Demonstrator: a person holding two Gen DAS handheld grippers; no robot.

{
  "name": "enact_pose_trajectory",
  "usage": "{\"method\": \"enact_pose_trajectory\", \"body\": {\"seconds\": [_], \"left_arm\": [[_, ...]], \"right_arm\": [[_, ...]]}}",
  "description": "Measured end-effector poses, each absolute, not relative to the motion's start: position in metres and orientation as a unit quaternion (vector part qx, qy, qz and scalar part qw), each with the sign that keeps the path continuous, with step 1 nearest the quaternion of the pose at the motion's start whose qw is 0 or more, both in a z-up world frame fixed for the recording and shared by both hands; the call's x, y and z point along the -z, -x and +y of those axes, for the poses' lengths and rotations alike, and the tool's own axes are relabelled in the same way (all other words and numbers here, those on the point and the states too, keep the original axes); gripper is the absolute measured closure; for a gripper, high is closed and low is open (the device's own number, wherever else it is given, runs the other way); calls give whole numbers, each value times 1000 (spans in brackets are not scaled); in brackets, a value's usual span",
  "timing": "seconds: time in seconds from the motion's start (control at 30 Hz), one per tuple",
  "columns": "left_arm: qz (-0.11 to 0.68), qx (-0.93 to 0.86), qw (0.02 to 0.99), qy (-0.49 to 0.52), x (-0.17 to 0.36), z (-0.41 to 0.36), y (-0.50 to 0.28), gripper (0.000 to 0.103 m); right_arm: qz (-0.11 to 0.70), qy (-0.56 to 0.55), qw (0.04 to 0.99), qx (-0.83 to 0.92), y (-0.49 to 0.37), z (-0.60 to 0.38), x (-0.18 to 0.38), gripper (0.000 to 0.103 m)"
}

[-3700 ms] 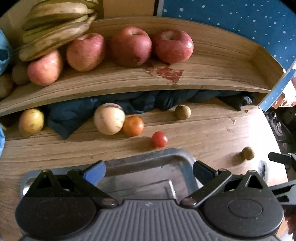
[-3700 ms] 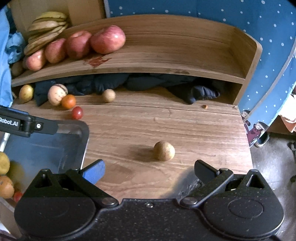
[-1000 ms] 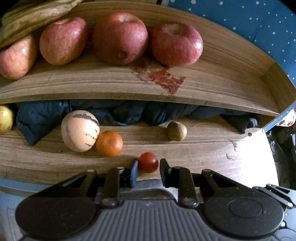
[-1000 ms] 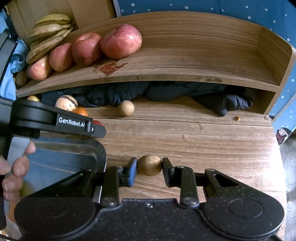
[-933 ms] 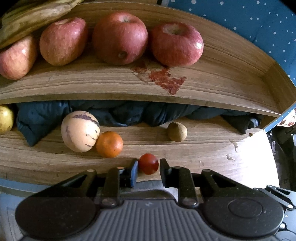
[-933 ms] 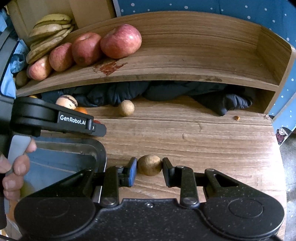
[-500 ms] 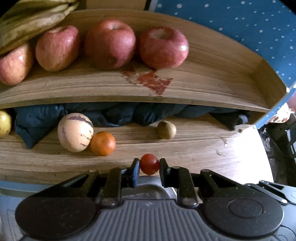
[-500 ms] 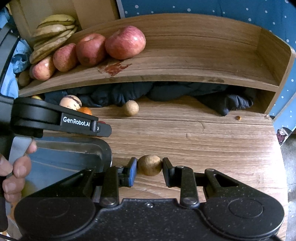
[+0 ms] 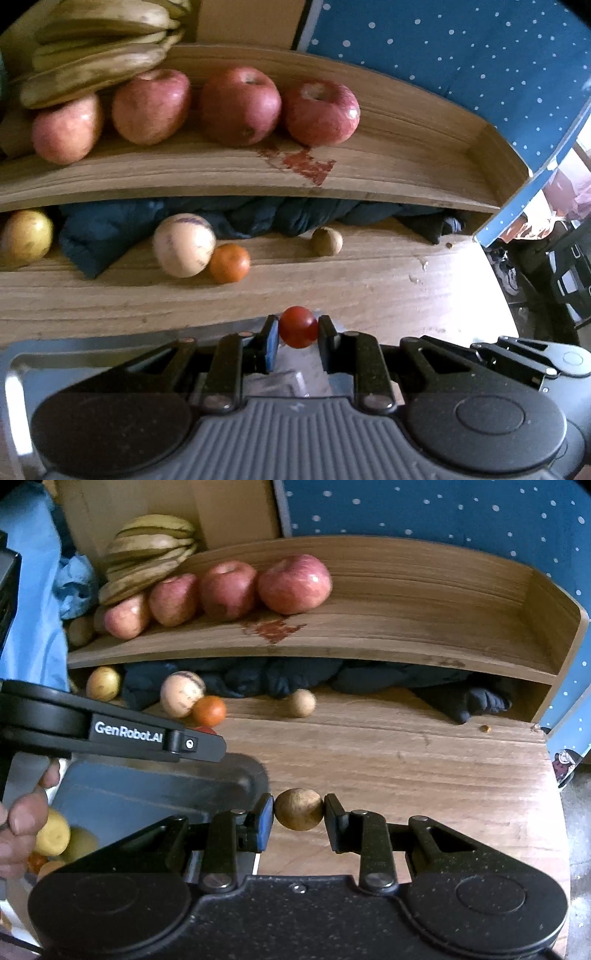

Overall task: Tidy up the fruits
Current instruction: 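Carry the brown fruit and cherry tomato over the metal tray with both tools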

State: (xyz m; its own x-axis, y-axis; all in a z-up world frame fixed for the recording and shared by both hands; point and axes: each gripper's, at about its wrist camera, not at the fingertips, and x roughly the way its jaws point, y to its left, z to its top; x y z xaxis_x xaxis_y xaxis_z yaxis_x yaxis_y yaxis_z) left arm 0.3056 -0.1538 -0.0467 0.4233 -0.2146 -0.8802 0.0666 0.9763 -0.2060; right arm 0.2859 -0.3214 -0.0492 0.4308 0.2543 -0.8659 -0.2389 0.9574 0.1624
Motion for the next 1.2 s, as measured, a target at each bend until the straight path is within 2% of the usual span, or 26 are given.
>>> {"method": "enact_pose_trajectory", "body": {"seconds": [0.67,1.2], "left_arm": [[557,112,822,46,38,-90,-246,78],[581,146,801,9,49,-78,-228,78]], "right_arm": [[544,24,811,-215,-227,-269,46,72],[574,44,782,-242,-199,-230,55,72]]}}
